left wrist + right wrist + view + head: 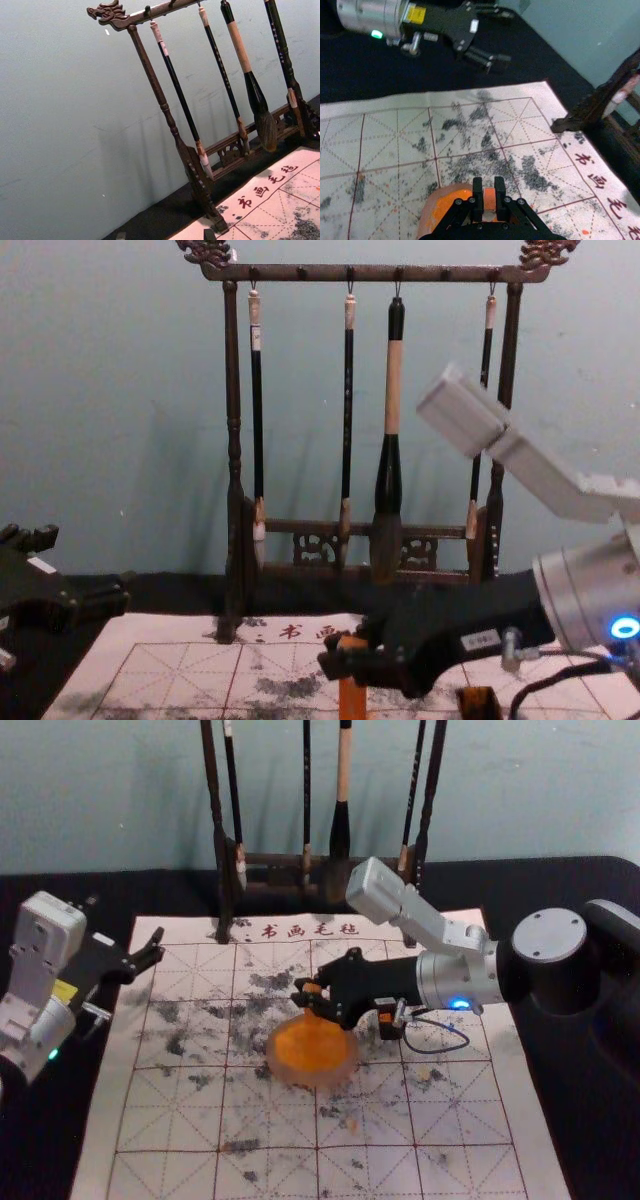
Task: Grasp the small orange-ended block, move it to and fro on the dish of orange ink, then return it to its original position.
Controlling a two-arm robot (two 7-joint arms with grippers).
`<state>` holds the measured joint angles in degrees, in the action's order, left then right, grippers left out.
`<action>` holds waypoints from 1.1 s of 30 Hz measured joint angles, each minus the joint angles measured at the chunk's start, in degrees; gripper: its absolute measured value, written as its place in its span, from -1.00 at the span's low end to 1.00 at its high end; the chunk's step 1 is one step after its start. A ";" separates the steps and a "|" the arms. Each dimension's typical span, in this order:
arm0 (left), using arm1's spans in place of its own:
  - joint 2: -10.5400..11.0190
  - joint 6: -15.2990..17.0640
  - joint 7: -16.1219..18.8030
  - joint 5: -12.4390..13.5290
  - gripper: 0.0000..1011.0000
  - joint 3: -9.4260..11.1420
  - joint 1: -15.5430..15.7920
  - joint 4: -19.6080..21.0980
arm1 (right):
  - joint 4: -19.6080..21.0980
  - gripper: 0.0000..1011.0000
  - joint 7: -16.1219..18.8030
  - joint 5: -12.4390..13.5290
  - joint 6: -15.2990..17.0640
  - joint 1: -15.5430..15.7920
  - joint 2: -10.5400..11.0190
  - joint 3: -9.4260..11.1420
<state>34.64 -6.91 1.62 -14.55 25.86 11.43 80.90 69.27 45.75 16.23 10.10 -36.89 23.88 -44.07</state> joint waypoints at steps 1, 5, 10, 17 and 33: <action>0.00 0.00 0.00 0.00 0.98 0.00 0.00 0.00 | 0.25 -0.76 -0.15 0.39 0.33 0.13 0.05 0.27; 0.00 0.00 0.00 0.00 0.98 0.00 0.00 0.00 | 1.83 -0.76 -1.17 2.34 2.23 0.84 0.47 1.77; 0.00 0.00 0.00 0.00 0.98 0.00 0.00 0.00 | 5.59 -0.76 -3.94 5.21 5.43 2.39 1.67 4.26; 0.00 0.00 0.00 0.00 0.98 0.00 0.00 0.00 | 12.87 -0.76 -10.24 8.04 9.13 6.11 4.21 7.95; 0.00 0.00 0.00 0.00 0.98 0.00 0.00 0.00 | 29.33 -0.76 -26.70 11.15 18.01 19.71 8.08 17.79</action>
<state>34.64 -6.91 1.62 -14.55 25.86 11.43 80.90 98.61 19.05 27.38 28.12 -17.19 31.97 -26.28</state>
